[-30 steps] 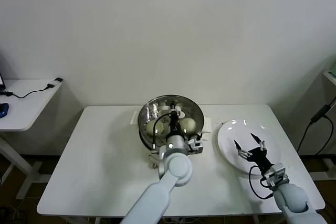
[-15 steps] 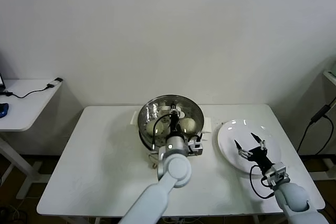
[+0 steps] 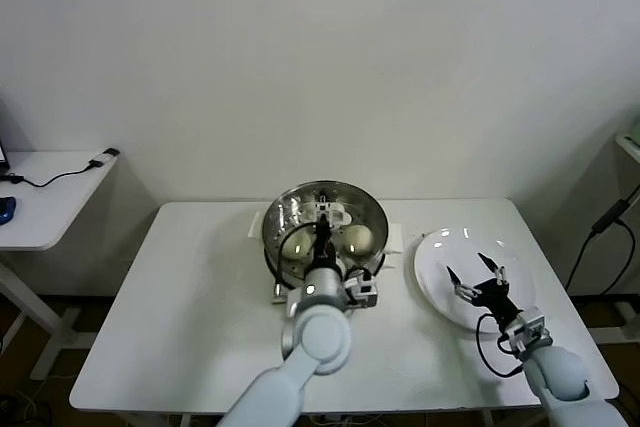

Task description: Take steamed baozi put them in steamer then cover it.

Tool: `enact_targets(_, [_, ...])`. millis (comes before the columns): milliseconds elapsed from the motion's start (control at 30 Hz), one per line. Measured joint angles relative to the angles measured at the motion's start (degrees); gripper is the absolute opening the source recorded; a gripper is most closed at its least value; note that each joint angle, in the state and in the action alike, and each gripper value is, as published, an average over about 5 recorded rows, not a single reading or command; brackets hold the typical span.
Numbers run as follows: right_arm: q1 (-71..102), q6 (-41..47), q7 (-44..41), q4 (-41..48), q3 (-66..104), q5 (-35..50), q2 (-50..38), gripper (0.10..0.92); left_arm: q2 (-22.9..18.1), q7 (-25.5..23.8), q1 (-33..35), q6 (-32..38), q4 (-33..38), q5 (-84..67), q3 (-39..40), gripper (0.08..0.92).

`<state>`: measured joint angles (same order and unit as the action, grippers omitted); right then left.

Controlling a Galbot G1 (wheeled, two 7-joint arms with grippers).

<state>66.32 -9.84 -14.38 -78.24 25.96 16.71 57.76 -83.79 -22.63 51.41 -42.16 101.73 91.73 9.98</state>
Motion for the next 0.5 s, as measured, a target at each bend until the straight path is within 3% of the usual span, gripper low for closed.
enact_targets(167, [-0.2, 0.6, 0.2, -0.2, 0.0, 0.0, 0.0, 0.823, 2.6, 0.6, 2.7, 0.0, 4.4, -1.9, -1.1, 0.815])
enact_targets(500, [0.4, 2.8, 0.7, -1.8, 0.7, -0.5, 0.3, 0.823, 7.9, 10.1, 12.2, 0.0, 15.1, -15.2, -8.3, 0.823])
